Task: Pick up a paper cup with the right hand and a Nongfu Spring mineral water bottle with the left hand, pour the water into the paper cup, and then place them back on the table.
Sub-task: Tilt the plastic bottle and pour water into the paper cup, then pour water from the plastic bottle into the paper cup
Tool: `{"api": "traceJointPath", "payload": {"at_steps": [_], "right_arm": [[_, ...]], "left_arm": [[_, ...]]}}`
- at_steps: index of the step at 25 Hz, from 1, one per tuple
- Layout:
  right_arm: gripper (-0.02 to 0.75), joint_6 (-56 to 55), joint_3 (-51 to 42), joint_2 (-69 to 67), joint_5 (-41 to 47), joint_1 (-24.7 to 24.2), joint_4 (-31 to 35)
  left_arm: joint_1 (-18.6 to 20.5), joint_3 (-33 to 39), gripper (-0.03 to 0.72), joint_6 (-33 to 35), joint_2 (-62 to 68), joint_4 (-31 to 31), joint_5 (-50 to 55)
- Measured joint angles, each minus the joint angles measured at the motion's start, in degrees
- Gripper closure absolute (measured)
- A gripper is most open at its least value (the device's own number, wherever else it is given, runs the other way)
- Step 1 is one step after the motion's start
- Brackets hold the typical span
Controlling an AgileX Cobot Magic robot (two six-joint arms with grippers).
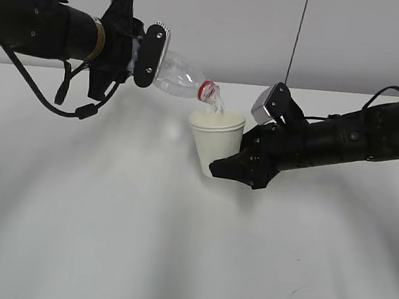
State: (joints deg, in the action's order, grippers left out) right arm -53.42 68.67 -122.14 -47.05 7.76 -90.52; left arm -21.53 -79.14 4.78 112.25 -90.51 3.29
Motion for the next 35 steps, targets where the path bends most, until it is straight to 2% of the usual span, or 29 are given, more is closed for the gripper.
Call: {"api": "traceJointPath", "payload": {"at_steps": [8, 24, 35], "right_arm": [[0.286, -2.62, 1.17, 0.0, -0.35, 0.0, -3.12], [0.286, -3.6, 1.79, 0.0, -0.56, 0.0, -3.48], [0.286, -4.78, 1.79, 0.0, -0.45, 0.0, -6.04]], "left_arm": [[0.0, 0.0, 0.335, 0.0, 0.0, -1.67, 0.0], [-0.04, 0.0, 0.339, 0.0, 0.0, -4.25, -0.1], [-0.11, -0.04, 0.342, 0.0, 0.0, -4.42, -0.17]]}}
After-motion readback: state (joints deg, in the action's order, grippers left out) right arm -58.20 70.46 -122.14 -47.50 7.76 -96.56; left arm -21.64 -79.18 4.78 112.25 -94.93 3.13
